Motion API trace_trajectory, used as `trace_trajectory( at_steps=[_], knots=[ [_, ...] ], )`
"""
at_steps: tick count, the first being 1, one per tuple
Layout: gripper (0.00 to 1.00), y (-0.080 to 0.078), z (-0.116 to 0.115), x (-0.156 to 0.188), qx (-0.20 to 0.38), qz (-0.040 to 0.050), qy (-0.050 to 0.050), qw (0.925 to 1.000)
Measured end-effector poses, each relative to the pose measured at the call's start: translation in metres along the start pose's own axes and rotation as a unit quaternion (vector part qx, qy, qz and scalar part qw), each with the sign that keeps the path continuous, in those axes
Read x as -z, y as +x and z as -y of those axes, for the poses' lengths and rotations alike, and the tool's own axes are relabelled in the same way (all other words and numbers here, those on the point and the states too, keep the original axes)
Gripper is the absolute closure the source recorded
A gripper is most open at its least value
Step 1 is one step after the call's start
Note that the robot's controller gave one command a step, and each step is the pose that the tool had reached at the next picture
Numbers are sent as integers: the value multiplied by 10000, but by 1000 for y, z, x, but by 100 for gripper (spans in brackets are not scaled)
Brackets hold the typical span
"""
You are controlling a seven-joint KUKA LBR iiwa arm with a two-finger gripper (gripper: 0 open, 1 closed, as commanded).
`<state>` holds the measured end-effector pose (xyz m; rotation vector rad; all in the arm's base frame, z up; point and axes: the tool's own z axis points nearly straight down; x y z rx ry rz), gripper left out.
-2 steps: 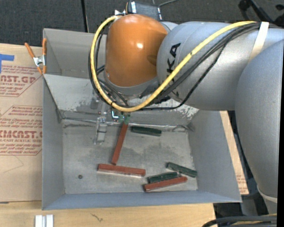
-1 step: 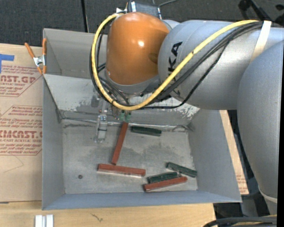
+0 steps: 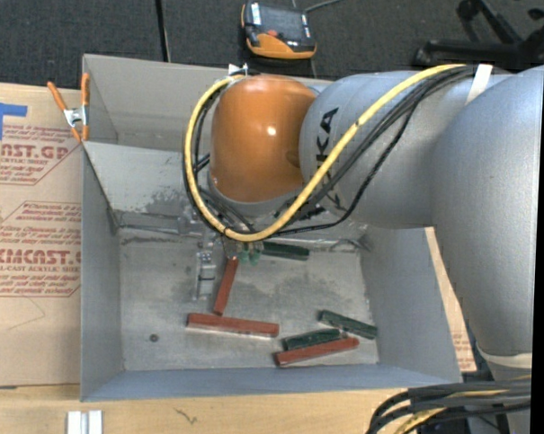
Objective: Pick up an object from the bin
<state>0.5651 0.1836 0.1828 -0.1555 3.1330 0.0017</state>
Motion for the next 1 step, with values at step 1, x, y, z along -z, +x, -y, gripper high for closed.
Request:
trace_trajectory(
  at_steps=[1],
  knots=[
    [0,12,44,-20,1581,-20,-2,9874]
  ],
)
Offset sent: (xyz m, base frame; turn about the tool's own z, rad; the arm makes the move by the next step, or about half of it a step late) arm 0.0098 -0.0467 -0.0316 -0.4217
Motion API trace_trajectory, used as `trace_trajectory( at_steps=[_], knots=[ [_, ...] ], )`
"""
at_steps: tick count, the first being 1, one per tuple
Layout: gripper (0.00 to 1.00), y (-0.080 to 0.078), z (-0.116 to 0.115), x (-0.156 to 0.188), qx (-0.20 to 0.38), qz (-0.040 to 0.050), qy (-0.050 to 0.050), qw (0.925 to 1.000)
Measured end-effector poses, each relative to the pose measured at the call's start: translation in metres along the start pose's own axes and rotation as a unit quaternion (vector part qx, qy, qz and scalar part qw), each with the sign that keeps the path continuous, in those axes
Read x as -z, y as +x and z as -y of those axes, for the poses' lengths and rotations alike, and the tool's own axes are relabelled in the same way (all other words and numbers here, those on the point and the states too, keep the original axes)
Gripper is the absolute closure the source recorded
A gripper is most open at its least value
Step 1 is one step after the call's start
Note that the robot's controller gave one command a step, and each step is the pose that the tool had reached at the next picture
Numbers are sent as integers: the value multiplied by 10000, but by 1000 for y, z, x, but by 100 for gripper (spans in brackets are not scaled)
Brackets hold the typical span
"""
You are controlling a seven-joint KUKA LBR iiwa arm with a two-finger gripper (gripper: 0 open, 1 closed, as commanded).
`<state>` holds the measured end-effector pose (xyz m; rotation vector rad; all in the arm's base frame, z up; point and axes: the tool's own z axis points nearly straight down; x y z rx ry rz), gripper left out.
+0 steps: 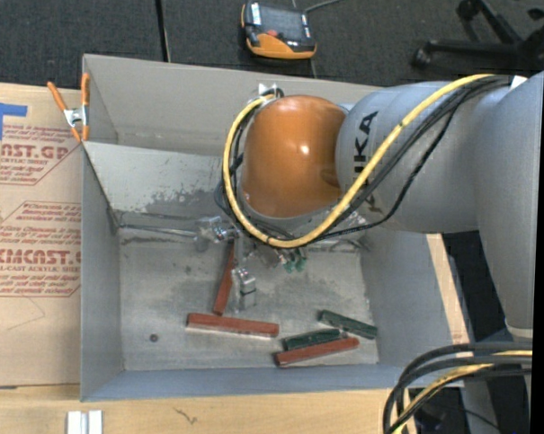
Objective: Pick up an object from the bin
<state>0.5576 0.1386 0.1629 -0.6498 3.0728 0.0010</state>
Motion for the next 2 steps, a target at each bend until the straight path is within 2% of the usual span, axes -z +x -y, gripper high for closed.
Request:
trace_trajectory(
  at_steps=[1,2],
  knots=[
    [0,-9,13,-9,430,8,5,9991],
    [0,-21,26,-72,1769,26,9,9842]
  ],
)
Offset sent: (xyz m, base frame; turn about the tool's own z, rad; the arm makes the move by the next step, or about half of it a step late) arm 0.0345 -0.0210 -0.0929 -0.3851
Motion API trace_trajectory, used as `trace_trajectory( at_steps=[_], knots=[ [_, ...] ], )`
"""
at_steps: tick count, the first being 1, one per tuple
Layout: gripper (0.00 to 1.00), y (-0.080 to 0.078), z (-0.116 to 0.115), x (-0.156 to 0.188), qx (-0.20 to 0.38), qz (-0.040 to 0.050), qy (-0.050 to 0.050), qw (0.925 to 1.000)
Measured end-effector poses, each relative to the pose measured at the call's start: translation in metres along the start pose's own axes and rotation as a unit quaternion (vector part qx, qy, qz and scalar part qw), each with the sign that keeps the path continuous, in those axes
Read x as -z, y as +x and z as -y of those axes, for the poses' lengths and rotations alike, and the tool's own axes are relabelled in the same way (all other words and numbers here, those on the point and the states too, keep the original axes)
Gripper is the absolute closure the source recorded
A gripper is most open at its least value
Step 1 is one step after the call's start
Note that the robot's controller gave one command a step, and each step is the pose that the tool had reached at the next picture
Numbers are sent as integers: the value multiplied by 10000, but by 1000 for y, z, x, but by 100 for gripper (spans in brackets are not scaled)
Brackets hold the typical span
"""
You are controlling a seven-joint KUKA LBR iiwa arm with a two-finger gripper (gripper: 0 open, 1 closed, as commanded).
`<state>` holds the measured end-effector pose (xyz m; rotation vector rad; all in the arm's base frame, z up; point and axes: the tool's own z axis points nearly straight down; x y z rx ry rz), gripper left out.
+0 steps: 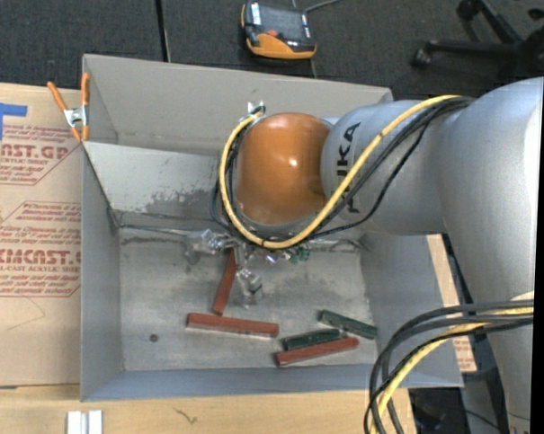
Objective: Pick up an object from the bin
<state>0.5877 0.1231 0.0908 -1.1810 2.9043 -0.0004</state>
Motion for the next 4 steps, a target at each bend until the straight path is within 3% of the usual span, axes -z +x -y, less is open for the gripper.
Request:
trace_trajectory(
  at_steps=[1,4],
  knots=[
    [100,5,9,-21,-460,-12,-18,9989],
    [100,5,8,-11,-460,-22,-23,9989]
  ],
)
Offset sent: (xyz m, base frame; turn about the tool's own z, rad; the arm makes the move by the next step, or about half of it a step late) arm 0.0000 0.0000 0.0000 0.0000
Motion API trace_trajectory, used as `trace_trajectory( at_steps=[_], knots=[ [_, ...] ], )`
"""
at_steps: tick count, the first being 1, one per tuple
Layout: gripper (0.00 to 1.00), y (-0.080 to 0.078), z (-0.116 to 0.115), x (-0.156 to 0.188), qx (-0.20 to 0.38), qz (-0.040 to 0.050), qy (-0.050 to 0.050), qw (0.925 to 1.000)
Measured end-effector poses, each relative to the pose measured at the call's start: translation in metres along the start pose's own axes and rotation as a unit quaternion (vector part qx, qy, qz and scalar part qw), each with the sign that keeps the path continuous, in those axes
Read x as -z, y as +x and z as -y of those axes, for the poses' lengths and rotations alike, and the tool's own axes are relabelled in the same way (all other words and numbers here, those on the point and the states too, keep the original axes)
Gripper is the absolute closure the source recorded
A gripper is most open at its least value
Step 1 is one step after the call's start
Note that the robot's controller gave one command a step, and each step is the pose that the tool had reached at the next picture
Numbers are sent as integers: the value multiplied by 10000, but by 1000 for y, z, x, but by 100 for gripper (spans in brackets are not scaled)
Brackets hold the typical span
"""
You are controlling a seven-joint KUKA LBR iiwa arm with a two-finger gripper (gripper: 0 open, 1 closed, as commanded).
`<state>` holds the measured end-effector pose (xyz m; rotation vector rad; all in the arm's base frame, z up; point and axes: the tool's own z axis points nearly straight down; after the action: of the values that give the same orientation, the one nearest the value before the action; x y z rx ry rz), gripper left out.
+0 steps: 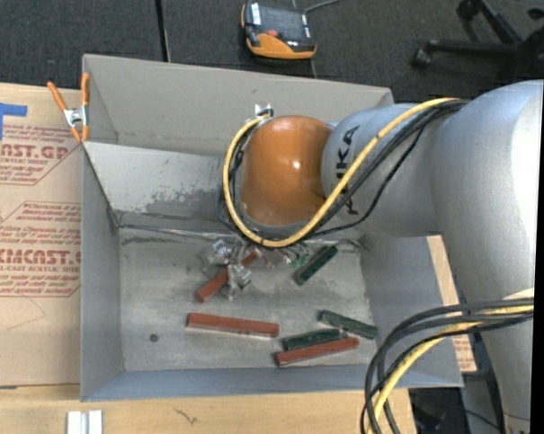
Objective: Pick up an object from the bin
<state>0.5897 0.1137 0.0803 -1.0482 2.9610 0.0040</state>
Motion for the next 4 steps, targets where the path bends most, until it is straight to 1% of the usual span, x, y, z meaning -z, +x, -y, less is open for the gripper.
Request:
trace_trajectory(
  at_steps=[1,3,4],
  knots=[
    [100,0,0,7,-1,-7,-2,10000],
    [100,0,-1,38,0,-18,-4,10000],
    [100,1,-2,61,0,-26,-9,10000]
  ],
)
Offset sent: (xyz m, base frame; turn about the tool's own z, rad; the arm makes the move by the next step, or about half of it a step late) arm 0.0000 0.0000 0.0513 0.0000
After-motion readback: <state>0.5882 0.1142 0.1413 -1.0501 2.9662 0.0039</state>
